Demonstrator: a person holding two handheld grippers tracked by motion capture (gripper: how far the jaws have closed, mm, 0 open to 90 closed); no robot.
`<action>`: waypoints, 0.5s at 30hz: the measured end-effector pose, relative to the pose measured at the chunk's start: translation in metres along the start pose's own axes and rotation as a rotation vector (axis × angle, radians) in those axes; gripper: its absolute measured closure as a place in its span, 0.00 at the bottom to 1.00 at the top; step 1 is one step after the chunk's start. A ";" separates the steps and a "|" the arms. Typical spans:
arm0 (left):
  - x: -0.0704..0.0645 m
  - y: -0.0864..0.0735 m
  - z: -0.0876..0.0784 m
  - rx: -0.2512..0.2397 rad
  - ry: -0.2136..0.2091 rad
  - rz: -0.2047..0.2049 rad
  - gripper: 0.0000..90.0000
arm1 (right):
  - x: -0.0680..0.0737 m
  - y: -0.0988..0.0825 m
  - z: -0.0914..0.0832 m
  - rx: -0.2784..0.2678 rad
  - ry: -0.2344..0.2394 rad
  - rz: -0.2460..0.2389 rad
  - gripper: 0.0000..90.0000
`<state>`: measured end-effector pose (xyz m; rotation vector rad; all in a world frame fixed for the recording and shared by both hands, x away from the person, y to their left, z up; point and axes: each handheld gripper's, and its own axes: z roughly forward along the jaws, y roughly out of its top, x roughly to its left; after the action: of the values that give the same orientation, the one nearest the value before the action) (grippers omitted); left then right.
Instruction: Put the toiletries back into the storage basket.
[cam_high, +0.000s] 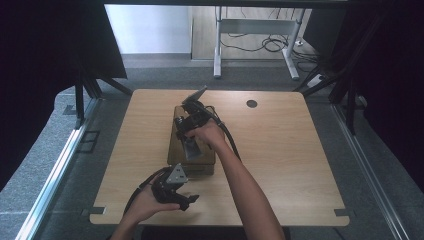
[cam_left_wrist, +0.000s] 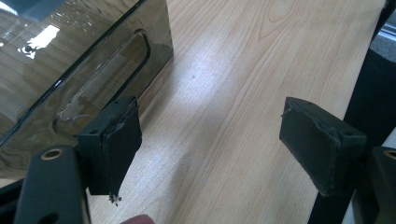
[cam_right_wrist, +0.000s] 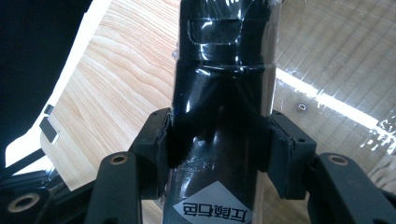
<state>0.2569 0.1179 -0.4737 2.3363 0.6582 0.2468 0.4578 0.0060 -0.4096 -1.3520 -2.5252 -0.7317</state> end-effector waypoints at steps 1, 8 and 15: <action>0.000 0.000 0.000 -0.001 0.000 -0.001 0.23 | 0.000 0.001 0.002 0.000 0.003 0.003 0.52; 0.000 0.000 0.001 0.002 -0.002 0.002 0.23 | -0.003 0.003 0.009 0.002 -0.002 0.037 0.52; -0.001 0.000 0.002 0.004 -0.006 0.006 0.23 | -0.004 0.004 0.019 -0.002 0.015 0.065 0.52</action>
<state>0.2568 0.1157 -0.4750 2.3426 0.6498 0.2407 0.4648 0.0141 -0.4262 -1.4168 -2.4565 -0.7296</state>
